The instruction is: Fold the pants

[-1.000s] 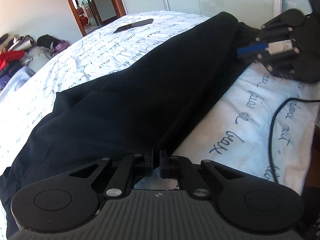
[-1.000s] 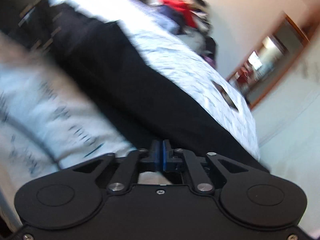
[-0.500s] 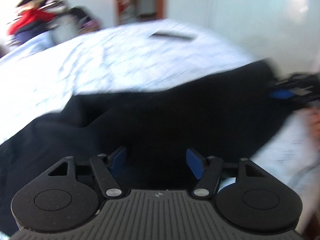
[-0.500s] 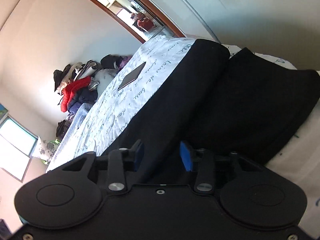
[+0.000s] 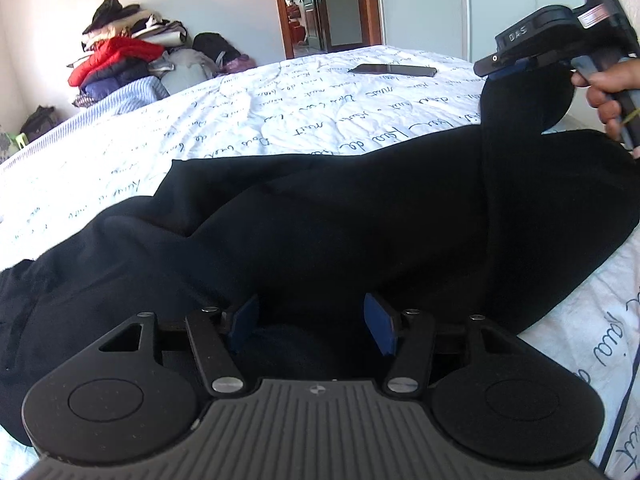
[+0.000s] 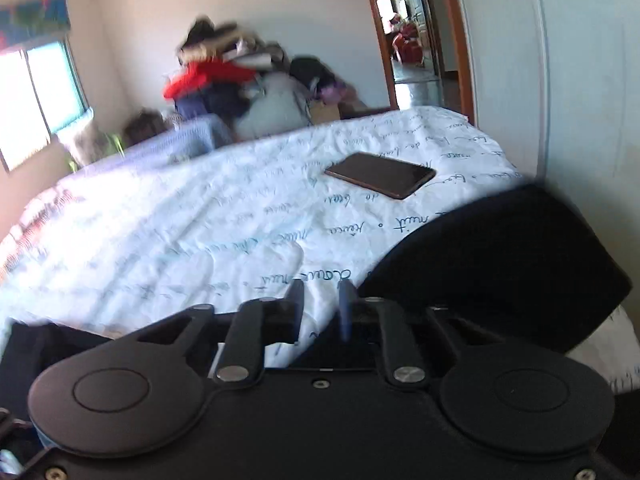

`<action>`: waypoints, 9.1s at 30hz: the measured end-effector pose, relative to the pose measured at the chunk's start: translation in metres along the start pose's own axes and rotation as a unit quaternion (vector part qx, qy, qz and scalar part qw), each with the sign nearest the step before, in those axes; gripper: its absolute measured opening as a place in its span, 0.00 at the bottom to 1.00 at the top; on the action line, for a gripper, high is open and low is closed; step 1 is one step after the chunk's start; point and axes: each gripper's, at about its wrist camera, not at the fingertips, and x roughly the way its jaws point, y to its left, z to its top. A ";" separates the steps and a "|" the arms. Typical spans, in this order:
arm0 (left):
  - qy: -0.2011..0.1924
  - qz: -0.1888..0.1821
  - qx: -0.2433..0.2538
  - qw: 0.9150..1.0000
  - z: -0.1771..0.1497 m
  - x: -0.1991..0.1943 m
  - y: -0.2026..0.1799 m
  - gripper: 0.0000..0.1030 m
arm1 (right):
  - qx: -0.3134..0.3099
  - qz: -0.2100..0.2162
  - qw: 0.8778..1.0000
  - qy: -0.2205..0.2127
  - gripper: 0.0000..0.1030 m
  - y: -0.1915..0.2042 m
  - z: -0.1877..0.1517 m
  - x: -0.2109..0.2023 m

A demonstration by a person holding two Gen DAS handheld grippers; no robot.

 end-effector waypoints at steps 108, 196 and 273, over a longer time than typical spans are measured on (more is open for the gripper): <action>0.013 -0.043 -0.066 0.997 0.021 -0.020 0.072 0.63 | -0.348 0.164 0.916 0.115 0.02 0.166 -0.061 0.051; -0.032 -0.048 0.062 0.996 0.100 0.043 -0.131 0.85 | -0.132 -0.046 0.989 0.039 0.50 -0.072 -0.069 -0.090; 0.139 -0.419 -0.308 0.843 0.140 0.081 -0.130 0.93 | -0.078 -0.029 0.995 -0.060 0.12 -0.024 -0.113 -0.162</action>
